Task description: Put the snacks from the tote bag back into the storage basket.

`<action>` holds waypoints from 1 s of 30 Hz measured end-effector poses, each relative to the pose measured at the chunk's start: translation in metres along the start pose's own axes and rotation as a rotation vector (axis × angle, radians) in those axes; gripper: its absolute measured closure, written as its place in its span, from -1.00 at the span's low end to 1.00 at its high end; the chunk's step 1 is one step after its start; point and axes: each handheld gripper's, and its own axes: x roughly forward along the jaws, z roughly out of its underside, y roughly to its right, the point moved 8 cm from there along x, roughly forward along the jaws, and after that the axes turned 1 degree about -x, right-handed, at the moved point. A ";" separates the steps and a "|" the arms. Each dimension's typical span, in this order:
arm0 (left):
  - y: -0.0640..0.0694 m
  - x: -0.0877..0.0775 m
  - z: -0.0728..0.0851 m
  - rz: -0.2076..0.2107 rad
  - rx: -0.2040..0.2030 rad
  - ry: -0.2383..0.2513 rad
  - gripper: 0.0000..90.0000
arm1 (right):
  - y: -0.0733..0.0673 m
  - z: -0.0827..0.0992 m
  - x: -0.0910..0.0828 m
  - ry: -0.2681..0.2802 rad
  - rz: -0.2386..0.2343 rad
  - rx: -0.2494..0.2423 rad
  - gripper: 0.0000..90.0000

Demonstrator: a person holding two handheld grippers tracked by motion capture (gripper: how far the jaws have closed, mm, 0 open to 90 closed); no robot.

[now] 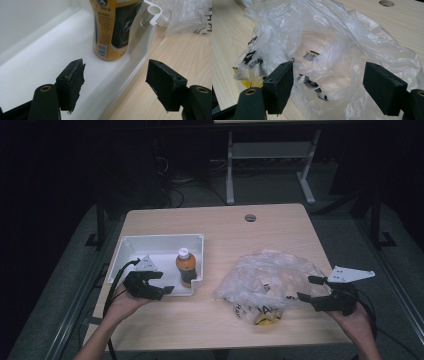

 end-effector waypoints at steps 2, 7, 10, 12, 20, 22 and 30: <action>0.001 0.000 0.002 0.006 -0.007 0.003 -0.34 | 0.000 0.000 0.000 0.000 0.000 0.000 -0.47; 0.002 0.002 0.008 0.005 -0.008 0.006 -0.35 | -0.001 0.000 0.001 -0.004 -0.001 0.004 -0.47; 0.004 0.002 0.012 0.006 -0.015 0.011 -0.35 | 0.000 0.000 0.001 -0.004 -0.002 -0.001 -0.47; 0.004 0.003 0.014 0.005 -0.006 0.015 -0.35 | 0.000 0.001 0.001 -0.006 -0.002 0.002 -0.47; 0.009 0.007 0.027 0.004 -0.006 0.012 -0.38 | -0.001 0.002 0.001 -0.009 -0.005 0.002 -0.47; 0.010 0.007 0.030 0.001 -0.007 0.018 -0.39 | -0.001 0.003 0.001 -0.012 -0.005 0.000 -0.47; 0.013 0.004 0.038 -0.006 -0.033 0.071 -0.39 | -0.001 0.004 0.002 -0.016 -0.008 0.000 -0.47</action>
